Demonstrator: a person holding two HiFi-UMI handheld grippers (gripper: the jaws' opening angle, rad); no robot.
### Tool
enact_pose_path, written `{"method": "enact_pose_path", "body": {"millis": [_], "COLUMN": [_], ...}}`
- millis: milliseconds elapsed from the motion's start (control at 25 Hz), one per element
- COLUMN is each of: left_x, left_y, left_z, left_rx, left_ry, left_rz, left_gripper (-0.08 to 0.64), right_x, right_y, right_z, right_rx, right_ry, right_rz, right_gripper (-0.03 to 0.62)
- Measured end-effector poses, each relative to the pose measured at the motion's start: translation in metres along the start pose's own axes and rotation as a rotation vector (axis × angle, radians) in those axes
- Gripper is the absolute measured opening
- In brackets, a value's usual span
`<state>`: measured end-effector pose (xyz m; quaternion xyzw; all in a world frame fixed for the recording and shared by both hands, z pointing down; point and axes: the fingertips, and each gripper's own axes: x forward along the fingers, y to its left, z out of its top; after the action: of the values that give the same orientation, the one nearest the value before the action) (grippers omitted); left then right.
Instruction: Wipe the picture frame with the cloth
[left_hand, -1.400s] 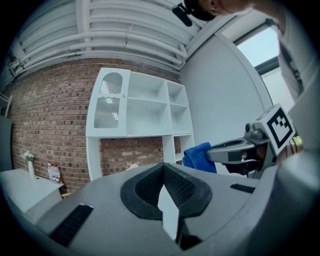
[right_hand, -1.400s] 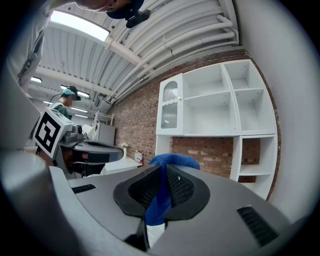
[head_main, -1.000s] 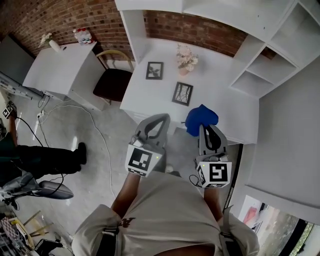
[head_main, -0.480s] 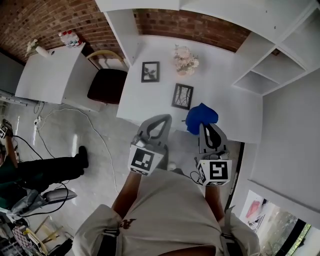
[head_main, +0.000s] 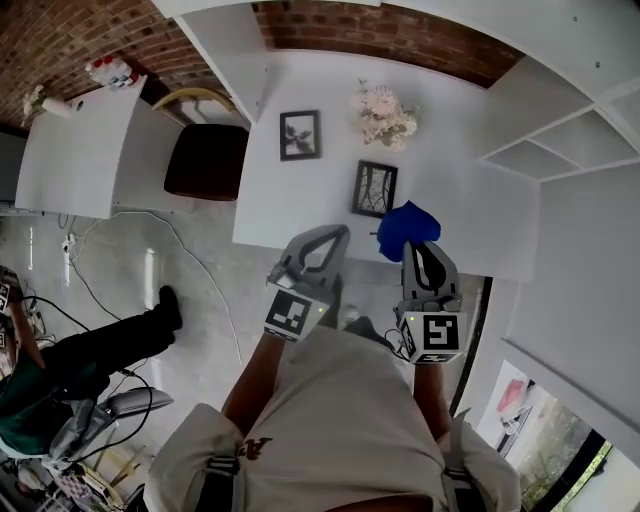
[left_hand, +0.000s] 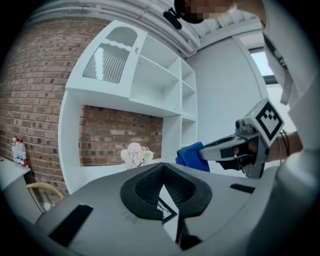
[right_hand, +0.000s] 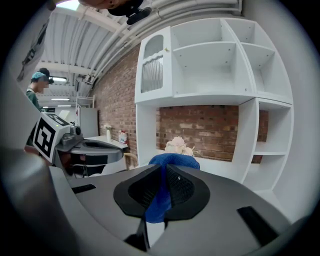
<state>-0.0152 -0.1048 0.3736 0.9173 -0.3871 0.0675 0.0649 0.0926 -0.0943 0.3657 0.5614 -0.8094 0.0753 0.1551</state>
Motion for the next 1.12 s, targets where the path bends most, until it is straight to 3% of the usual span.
{"method": "enact_pose_path", "body": {"millis": [600,1120], "left_x": [0.048,0.081], "left_y": [0.027,0.018], "left_z": [-0.06,-0.153], "left_rx": [-0.006,-0.001], "left_ry": [0.11,0.291], "left_rz": [-0.188,-0.245], "left_gripper": [-0.003,-0.005], "right_x": [0.054,0.08], "right_y": [-0.014,-0.018], "right_z": [-0.045,-0.104], "right_rx": [0.035,0.05], "right_ry": [0.12,0.213], "right_rz": [-0.115,-0.096], "right_gripper": [0.023,0.023]}}
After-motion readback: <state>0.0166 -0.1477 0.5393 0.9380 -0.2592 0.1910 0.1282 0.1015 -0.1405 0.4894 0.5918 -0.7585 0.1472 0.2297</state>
